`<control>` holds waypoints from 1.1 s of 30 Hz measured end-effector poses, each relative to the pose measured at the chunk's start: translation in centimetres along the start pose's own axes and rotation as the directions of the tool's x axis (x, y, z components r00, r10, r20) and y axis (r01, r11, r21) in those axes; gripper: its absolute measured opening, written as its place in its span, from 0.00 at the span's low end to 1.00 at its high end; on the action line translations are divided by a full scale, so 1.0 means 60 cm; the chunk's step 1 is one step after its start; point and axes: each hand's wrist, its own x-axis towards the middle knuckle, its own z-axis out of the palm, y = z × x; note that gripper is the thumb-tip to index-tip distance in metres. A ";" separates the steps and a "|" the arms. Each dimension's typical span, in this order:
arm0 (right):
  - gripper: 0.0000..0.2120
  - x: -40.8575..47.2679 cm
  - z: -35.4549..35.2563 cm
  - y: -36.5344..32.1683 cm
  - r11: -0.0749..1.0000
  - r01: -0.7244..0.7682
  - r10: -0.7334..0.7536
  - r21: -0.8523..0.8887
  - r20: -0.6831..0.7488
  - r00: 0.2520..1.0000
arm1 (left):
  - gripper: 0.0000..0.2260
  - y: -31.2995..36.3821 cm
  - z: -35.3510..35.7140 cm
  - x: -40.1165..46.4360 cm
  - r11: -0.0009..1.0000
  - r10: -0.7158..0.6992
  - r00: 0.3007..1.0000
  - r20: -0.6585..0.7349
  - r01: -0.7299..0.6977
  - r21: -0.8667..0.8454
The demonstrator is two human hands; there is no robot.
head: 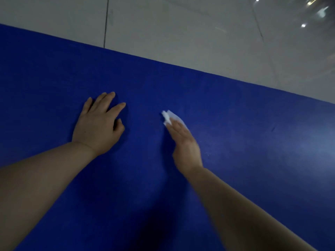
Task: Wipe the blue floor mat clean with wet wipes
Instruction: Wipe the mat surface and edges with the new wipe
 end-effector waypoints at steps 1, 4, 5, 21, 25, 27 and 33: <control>0.43 -0.012 -0.022 0.028 0.999 -0.049 0.049 -0.001 0.013 0.999 | 0.21 -0.001 0.000 0.000 1.000 0.000 1.000 -0.006 0.000 -0.009; 0.45 -0.051 -0.071 0.096 0.960 -0.278 0.279 0.013 -0.071 0.958 | 0.20 0.000 0.000 0.000 1.000 0.000 1.000 -0.009 0.000 -0.010; 0.46 -0.061 -0.080 0.108 0.899 -0.435 0.437 0.041 -0.125 0.891 | 0.20 0.000 0.001 0.002 1.000 -0.001 1.000 -0.005 0.001 -0.005; 0.35 -0.076 -0.014 0.010 0.922 -0.371 0.381 0.112 -0.085 0.921 | 0.22 0.009 -0.007 0.001 0.999 -0.025 1.000 0.018 0.024 0.037; 0.44 -0.095 -0.045 0.032 0.753 -0.649 0.657 0.108 -0.153 0.738 | 0.22 0.010 -0.004 0.001 0.999 -0.027 1.000 0.010 0.027 0.047; 0.44 -0.082 -0.019 0.005 0.826 -0.555 0.562 0.093 -0.199 0.803 | 0.22 0.010 -0.005 0.001 0.999 -0.027 1.000 0.012 0.026 0.048; 0.33 -0.090 0.085 -0.129 0.999 0.022 -0.021 -0.036 0.031 0.999 | 0.22 0.008 -0.006 0.000 0.999 -0.023 1.000 0.019 0.022 0.043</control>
